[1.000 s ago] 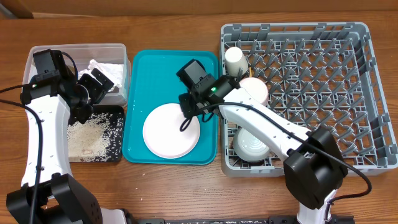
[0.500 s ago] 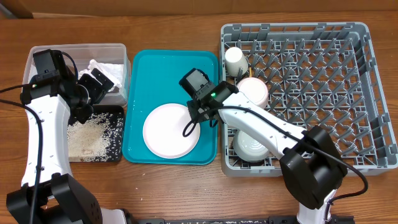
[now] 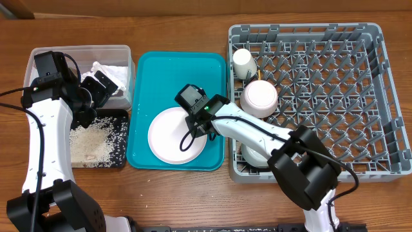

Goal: Sort waste into correct bins and load items into the dishwasher
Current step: 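Tilt the white plate up off the tray with the right gripper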

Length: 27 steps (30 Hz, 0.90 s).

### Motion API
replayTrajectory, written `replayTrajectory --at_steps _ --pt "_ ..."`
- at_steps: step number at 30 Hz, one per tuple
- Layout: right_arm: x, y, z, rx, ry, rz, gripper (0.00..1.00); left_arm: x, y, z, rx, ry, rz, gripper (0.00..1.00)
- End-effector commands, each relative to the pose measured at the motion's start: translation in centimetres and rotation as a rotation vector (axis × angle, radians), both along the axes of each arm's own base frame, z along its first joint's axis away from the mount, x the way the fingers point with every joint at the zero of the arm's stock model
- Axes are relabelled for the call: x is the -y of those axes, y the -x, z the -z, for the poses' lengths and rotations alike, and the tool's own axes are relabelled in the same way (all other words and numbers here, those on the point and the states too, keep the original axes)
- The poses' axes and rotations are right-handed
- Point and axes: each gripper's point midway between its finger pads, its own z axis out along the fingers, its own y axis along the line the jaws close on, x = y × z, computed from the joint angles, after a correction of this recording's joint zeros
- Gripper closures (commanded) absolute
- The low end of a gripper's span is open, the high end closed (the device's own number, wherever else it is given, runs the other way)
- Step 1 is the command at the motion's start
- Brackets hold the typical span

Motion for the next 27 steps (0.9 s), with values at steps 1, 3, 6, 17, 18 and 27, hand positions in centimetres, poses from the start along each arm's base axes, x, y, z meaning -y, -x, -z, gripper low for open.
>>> replayTrajectory --at_steps 1,3,6,17,18,27 --pt "0.4 -0.2 0.9 0.001 0.027 0.003 0.66 0.0 -0.4 -0.9 0.026 -0.020 0.018 0.00" --pt "0.4 -0.2 0.9 0.002 0.027 0.003 0.69 0.0 -0.4 -0.9 0.026 -0.020 0.018 0.00" --pt "0.4 0.1 1.0 -0.010 0.025 0.000 0.74 0.0 -0.4 -0.9 0.026 -0.020 0.018 0.00" --pt "0.3 1.3 1.2 -0.067 0.014 -0.004 0.75 0.0 -0.4 -0.9 0.026 -0.020 0.018 0.00" --pt "0.3 1.4 1.3 -0.068 0.015 -0.004 0.76 0.0 -0.4 -0.9 0.026 -0.020 0.018 0.00" --pt "0.3 1.4 2.4 -0.083 0.026 0.008 0.85 0.0 -0.4 -0.9 0.026 -0.020 0.018 0.00"
